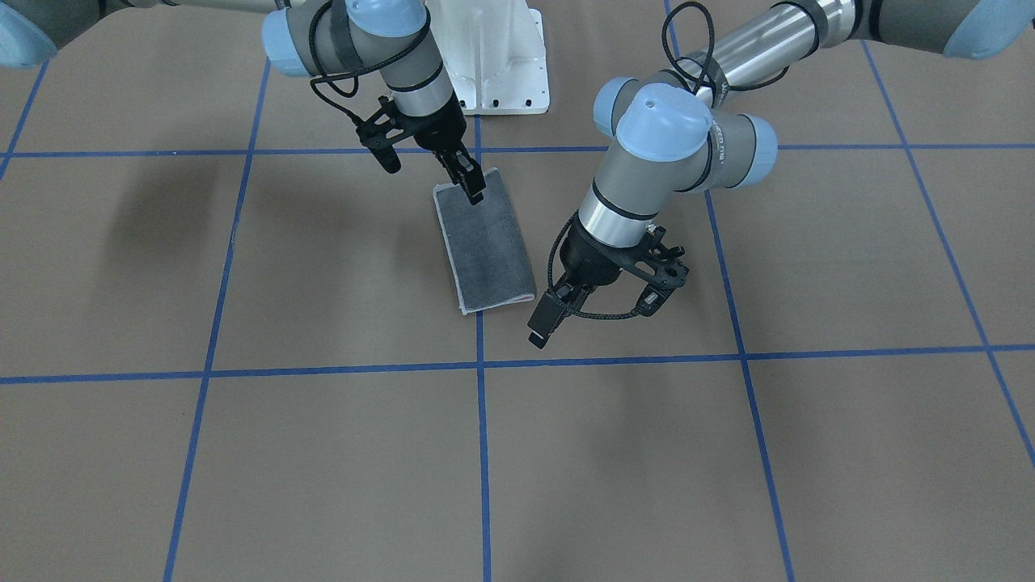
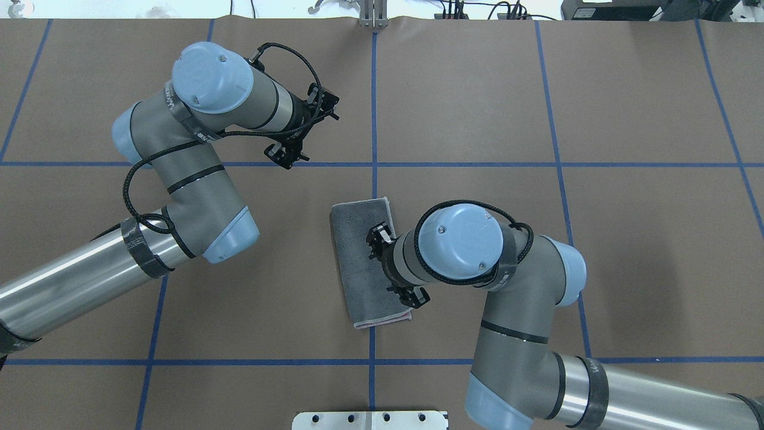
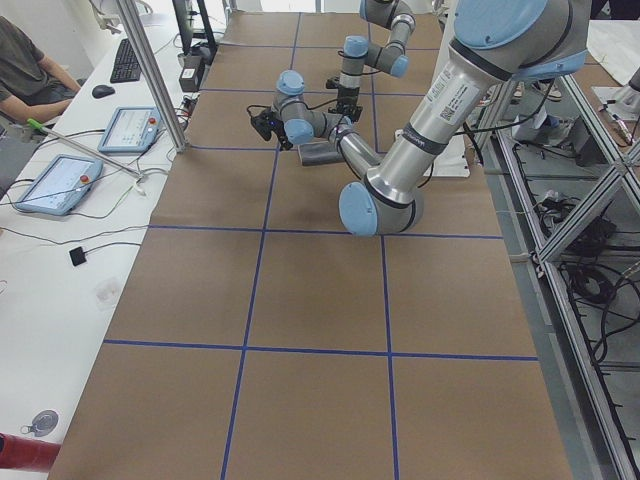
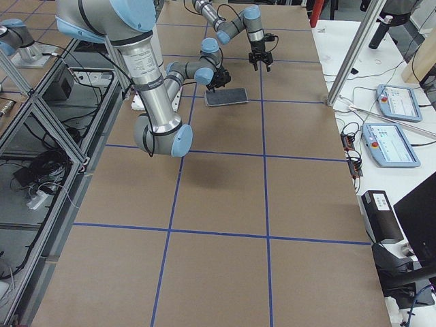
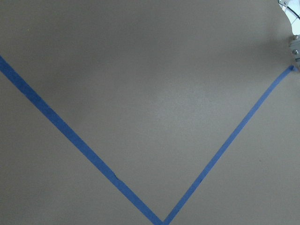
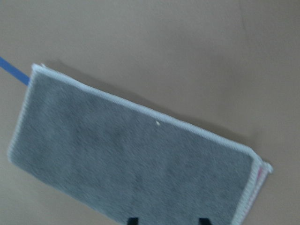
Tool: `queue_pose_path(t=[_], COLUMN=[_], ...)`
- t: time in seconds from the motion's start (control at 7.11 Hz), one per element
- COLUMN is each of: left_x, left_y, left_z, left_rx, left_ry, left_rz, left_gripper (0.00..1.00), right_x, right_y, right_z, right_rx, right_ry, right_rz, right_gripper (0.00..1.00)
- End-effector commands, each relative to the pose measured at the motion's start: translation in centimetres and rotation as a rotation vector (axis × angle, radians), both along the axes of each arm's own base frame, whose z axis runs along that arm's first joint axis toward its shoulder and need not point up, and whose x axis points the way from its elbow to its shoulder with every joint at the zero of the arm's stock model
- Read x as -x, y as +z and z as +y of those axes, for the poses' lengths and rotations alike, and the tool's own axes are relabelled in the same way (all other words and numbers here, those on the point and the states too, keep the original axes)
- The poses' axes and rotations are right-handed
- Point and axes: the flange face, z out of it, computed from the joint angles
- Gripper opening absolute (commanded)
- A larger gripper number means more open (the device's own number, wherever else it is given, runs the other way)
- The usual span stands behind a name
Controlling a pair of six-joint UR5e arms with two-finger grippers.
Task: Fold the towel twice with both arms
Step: 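Pull the towel strip with the right gripper to lie pointing at the robot, then release the towel and raise the right gripper while the left gripper approaches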
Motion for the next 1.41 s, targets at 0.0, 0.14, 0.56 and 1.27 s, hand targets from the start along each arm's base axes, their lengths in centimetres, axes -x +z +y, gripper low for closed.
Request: queue_pose_path(t=[0.0, 0.14, 0.56, 1.27], left_x=[-1.0, -1.7, -5.3, -10.5], left_y=[0.7, 1.0, 2.6, 2.5], left_z=[4.0, 8.1, 19.6, 27.5], left_rx=[-0.009, -0.018, -0.040, 0.020], left_ry=[0.056, 0.101, 0.159, 0.148], left_rz=[0.013, 0.032, 0.035, 0.051], left_gripper=[0.96, 0.94, 0.88, 0.72], right_x=[-4.9, -6.2, -7.9, -8.0], right_y=[0.3, 0.9, 1.7, 3.0], right_z=[-4.3, -5.9, -8.5, -8.4], right_rx=[0.009, -0.012, -0.060, -0.050], right_ry=[-0.002, 0.007, 0.023, 0.019], right_rz=[-0.021, -0.010, 0.018, 0.032], right_gripper=[1.00, 1.00, 1.00, 1.00])
